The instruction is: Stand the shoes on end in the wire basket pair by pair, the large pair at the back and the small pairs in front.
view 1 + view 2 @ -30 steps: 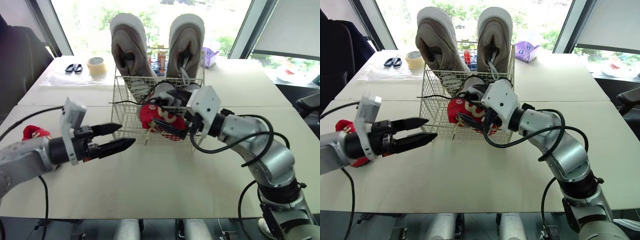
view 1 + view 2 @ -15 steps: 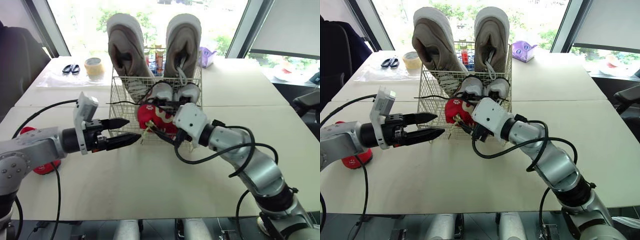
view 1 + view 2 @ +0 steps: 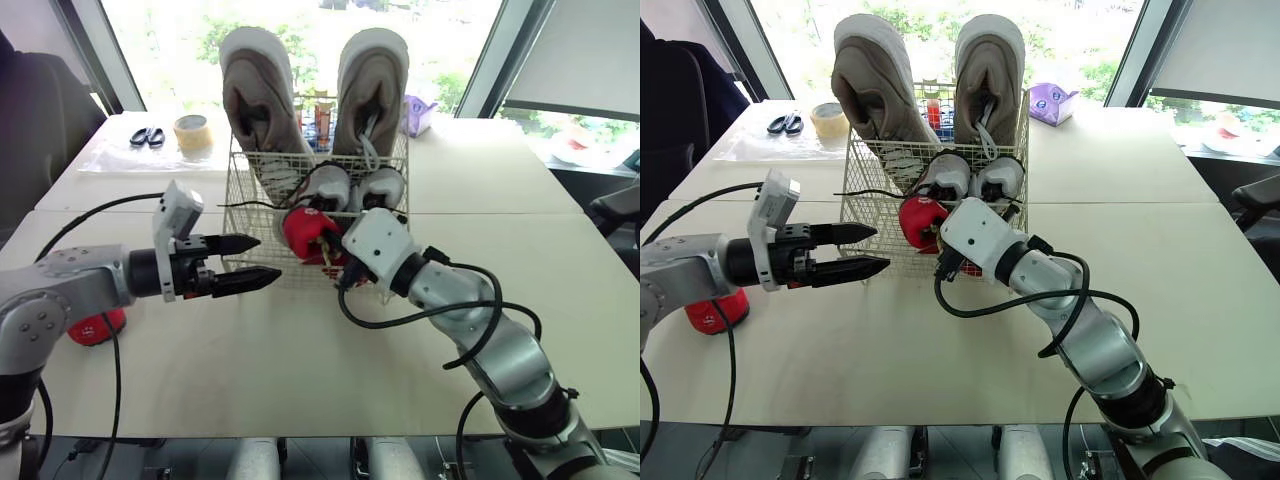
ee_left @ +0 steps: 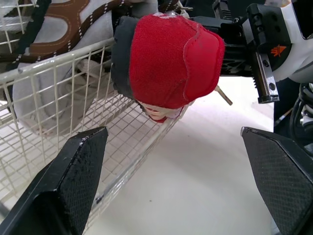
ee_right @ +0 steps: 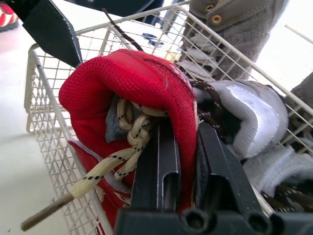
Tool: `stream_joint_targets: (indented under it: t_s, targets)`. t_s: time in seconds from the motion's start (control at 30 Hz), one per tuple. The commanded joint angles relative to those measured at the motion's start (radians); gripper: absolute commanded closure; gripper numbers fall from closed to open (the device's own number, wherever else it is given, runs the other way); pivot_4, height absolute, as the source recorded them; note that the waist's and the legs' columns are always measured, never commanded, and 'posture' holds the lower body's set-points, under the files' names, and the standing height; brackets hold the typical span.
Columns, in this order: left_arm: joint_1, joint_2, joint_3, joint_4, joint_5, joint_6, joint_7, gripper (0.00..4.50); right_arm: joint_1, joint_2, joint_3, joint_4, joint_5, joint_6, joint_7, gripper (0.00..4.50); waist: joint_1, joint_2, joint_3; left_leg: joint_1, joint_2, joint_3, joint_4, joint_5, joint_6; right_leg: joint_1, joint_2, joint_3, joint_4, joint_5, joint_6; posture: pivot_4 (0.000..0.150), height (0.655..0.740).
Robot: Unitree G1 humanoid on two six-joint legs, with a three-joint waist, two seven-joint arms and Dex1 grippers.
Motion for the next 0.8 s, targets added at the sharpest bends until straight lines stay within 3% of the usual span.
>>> stream_joint_targets:
  t_s: [0.03,0.23,0.43,0.67,0.8]
  targets:
    - [-0.034,-0.023,-0.035,0.010,0.047,-0.007,-0.042,0.00,0.035,0.032,-0.045,-0.093,-0.055,0.016,-0.071,4.27,-0.001,0.000,0.000,0.000,0.000,0.000,0.000,0.000,0.000,0.000,0.000,0.000,0.000,0.000,0.000,0.150,0.6552]
    - [-0.095,-0.068,-0.086,0.059,0.111,-0.007,-0.100,0.00,0.124,0.114,-0.081,-0.149,-0.142,0.015,-0.199,4.27,0.000,-0.001,0.000,0.000,0.000,0.000,0.000,0.000,0.000,0.000,0.000,0.000,0.001,0.000,0.000,0.150,0.6552]
    - [-0.156,-0.111,-0.130,0.110,0.168,0.000,-0.151,0.00,0.285,0.314,-0.154,-0.174,-0.113,-0.073,-0.318,4.27,0.001,-0.002,-0.001,0.000,0.000,-0.001,0.002,0.000,0.000,0.000,0.000,0.000,0.002,0.000,0.000,0.150,0.6552]
    - [-0.187,-0.120,-0.136,0.131,0.201,0.016,-0.188,0.00,0.402,0.461,-0.206,-0.140,-0.078,-0.145,-0.373,4.27,0.000,-0.003,-0.002,0.000,0.000,-0.002,0.004,0.000,0.000,0.000,0.000,0.000,0.004,-0.001,0.002,0.150,0.6552]
    - [-0.196,-0.120,-0.138,0.138,0.220,0.026,-0.209,0.00,0.440,0.467,-0.185,-0.119,-0.085,-0.187,-0.361,4.27,-0.001,-0.003,-0.002,0.000,0.000,-0.002,0.004,0.000,0.000,0.000,0.000,0.000,0.005,-0.001,0.002,0.150,0.6552]
